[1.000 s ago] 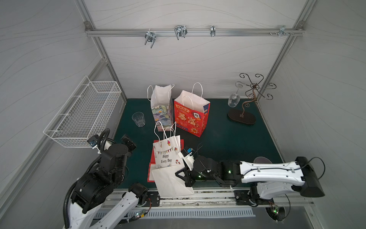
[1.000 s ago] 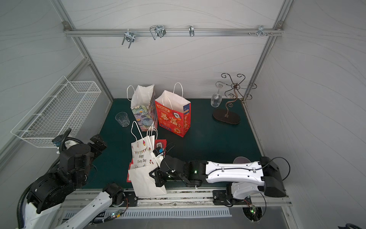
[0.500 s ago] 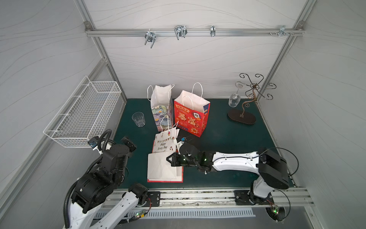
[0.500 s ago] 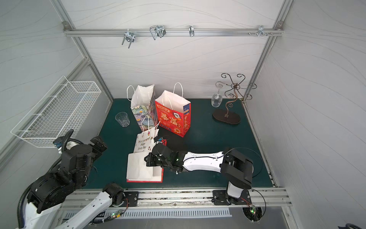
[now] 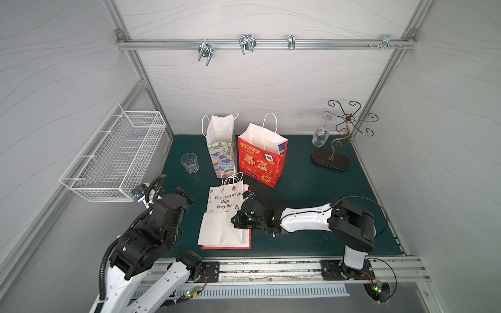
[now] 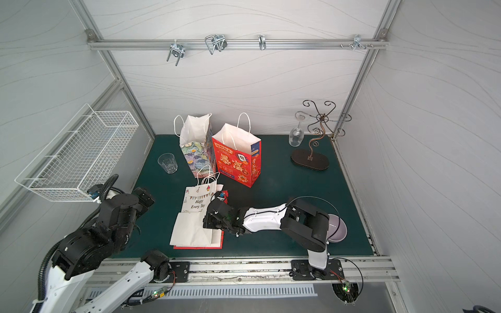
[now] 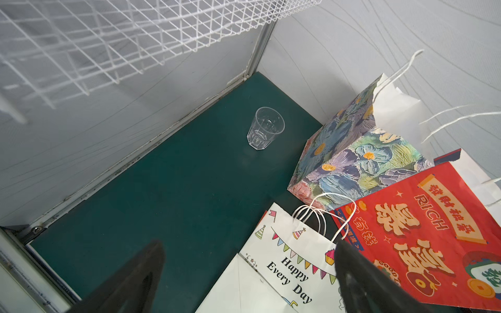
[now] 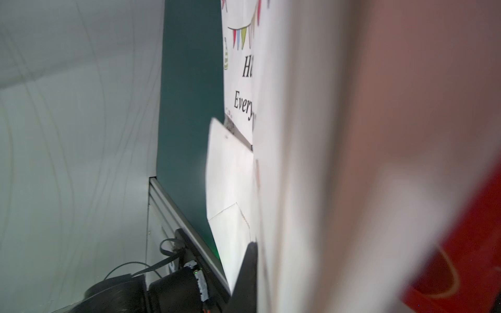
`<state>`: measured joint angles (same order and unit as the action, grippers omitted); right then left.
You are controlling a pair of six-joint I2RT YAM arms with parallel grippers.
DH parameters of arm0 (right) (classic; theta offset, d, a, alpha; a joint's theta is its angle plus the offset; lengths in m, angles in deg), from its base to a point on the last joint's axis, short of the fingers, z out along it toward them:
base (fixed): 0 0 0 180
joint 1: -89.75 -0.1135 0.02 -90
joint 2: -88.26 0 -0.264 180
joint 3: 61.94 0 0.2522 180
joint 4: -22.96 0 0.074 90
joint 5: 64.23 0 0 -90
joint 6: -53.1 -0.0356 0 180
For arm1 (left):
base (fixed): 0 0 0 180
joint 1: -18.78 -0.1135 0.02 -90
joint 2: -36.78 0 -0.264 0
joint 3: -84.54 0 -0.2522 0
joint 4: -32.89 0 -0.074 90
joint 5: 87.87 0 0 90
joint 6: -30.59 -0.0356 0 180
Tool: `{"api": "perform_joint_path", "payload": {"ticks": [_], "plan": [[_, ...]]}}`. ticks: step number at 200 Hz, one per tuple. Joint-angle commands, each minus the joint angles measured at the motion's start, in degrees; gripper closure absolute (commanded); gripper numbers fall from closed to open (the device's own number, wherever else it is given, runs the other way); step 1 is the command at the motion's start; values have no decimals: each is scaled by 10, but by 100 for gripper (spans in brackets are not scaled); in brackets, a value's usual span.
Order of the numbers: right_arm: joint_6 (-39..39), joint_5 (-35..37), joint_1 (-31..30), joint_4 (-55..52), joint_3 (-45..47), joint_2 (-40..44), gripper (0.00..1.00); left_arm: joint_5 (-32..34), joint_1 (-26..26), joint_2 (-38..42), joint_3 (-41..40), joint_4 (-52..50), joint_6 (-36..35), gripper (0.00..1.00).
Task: Put away the paper bag
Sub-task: Place the paper bag at the center of the board.
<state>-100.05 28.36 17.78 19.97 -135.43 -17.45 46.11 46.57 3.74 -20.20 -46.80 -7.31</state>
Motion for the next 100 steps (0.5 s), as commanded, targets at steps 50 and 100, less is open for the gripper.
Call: {"api": "perform_joint_path", "payload": {"ticks": [50,100], "plan": [[100,90,0,-173,-55,-25,77,-10,-3,-19,-19,32,7,1],[152,146,0,-275,-72,60,28,-15,-3,-30,-22,52,-25,1]]}}
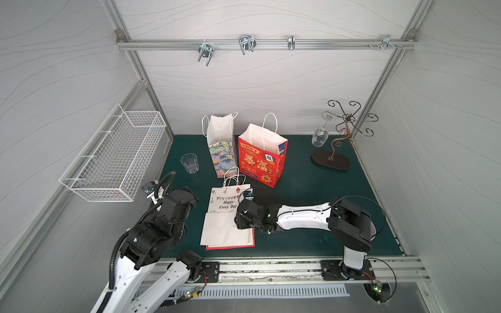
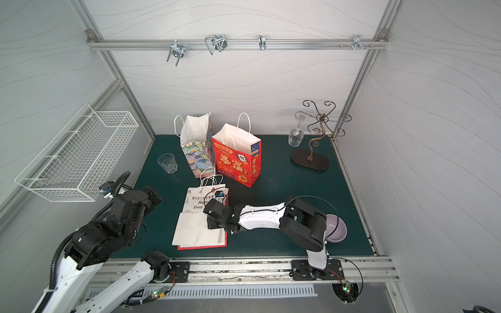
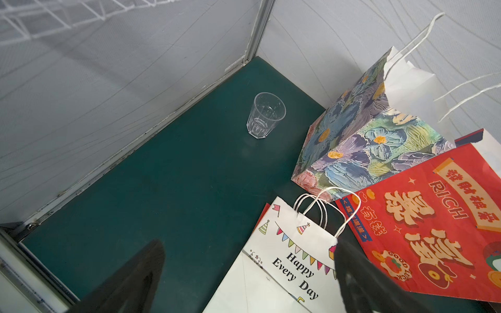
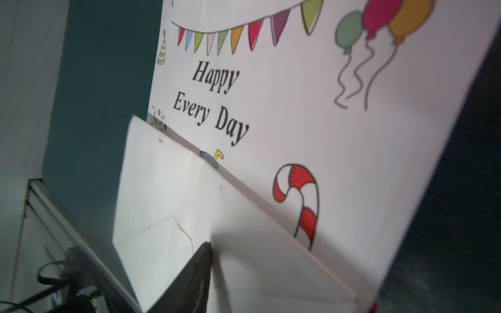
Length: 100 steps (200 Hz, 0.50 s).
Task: Put away the paper bag
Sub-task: Place the paper bag at the center of the board.
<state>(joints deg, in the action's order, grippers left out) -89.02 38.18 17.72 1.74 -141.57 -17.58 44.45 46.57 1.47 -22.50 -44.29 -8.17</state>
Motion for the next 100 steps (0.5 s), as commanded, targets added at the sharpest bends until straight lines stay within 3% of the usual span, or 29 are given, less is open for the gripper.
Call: {"api": "perform_joint_path", "payload": {"ticks": [1,48,100], "plan": [[43,48,2,-97,-10,64,27,2,-3,-7,0,28,-18,1],[135,75,16,-204,68,226,25,-33,-3,-9,-11,79,-74,1],[296,32,40,-331,79,446,25,-158,-3,9,-29,237,-222,1]]}}
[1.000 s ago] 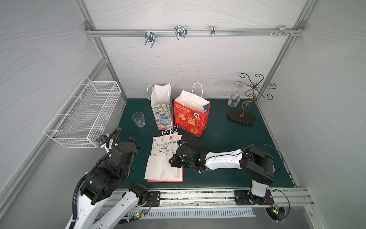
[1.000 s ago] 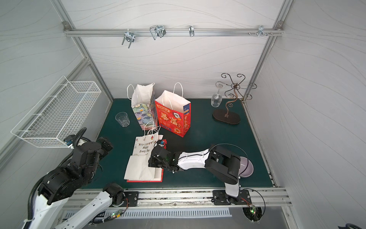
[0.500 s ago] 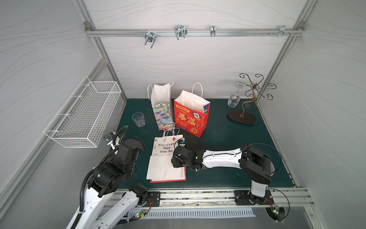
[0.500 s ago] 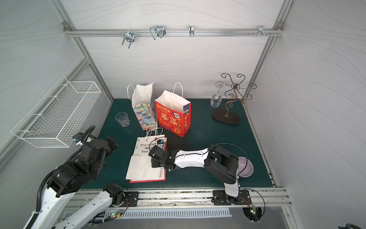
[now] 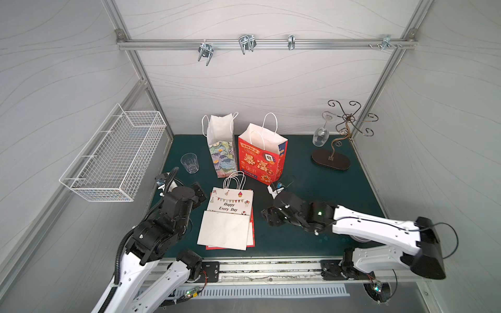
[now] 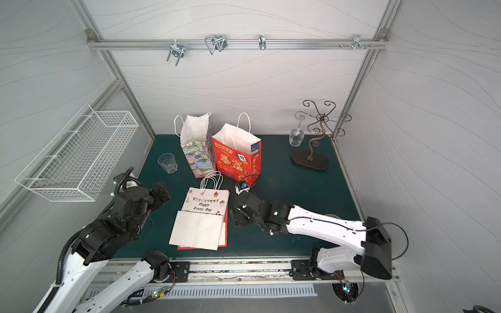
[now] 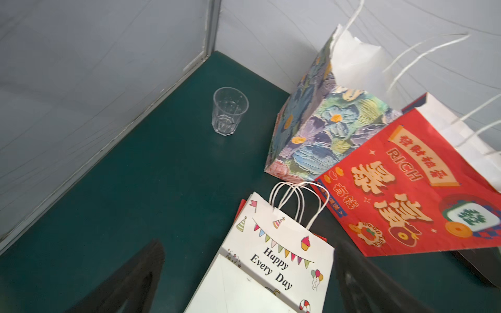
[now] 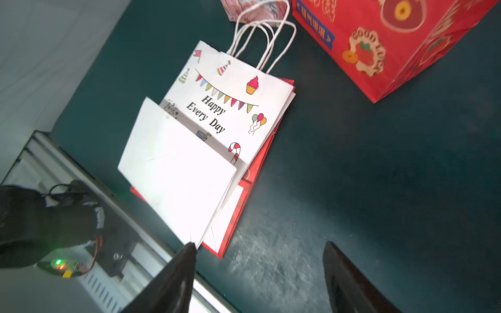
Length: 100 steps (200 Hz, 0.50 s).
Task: Put away the paper bag
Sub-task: Place the paper bag at the center of the board, then move the paper bag to the center of the board.
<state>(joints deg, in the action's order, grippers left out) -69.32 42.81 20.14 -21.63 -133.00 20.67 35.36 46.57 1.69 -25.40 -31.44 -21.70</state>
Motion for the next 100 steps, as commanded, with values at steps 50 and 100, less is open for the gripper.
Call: {"api": "perform_joint_path", "payload": {"ticks": [50,100], "plan": [[135,-77,161,-199,-74,139,27,-188,-3,-8,-19,215,-181,0],[149,-200,400,-262,-153,108,22,-307,-3,-39,-62,357,-216,0]]}}
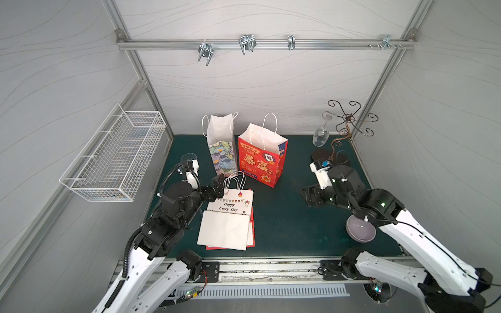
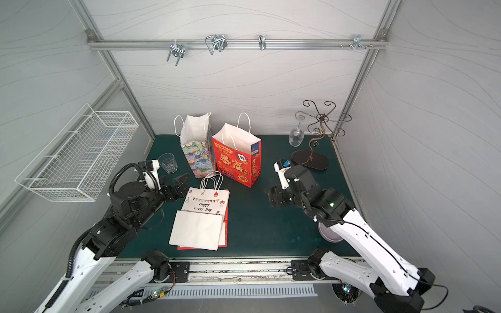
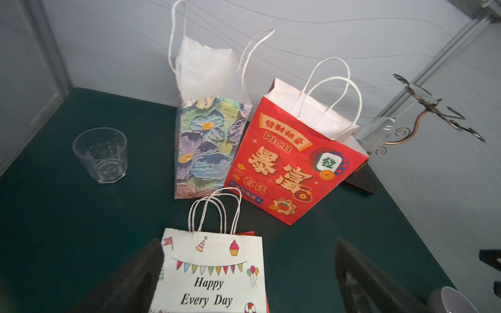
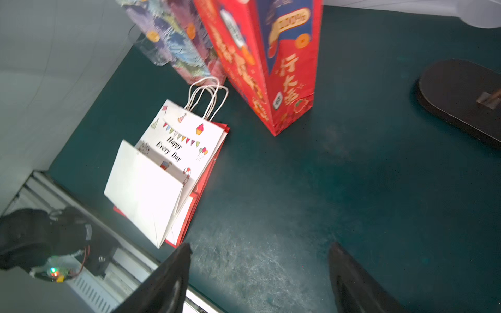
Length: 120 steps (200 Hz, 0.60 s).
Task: Put away the paper bag
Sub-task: Move the paper bag to the center of the board.
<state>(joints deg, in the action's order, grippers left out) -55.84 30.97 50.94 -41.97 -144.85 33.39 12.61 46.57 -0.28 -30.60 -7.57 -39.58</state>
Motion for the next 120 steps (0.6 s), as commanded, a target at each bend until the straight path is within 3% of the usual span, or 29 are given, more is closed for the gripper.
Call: {"api": "perform_joint_path", "payload": {"ticks": [1,22,64,87,120], "plan": [[14,-85,97,-59,-35,-20,22,-81,-3,-20,-11,121,-37,0],[23,-128,166,-51,-56,-30,23,-136,-4,-46,-16,155,-40,1],[44,-197,233,-37,-110,-65,23,-204,-3,-102,6,152,-54,1],[93,-283,230,29,-115,-97,25,-159,-3,-121,11,141,-46,1],[224,-312,171,141,-120,-166,26,-55,-4,-132,9,139,-9,1]]}}
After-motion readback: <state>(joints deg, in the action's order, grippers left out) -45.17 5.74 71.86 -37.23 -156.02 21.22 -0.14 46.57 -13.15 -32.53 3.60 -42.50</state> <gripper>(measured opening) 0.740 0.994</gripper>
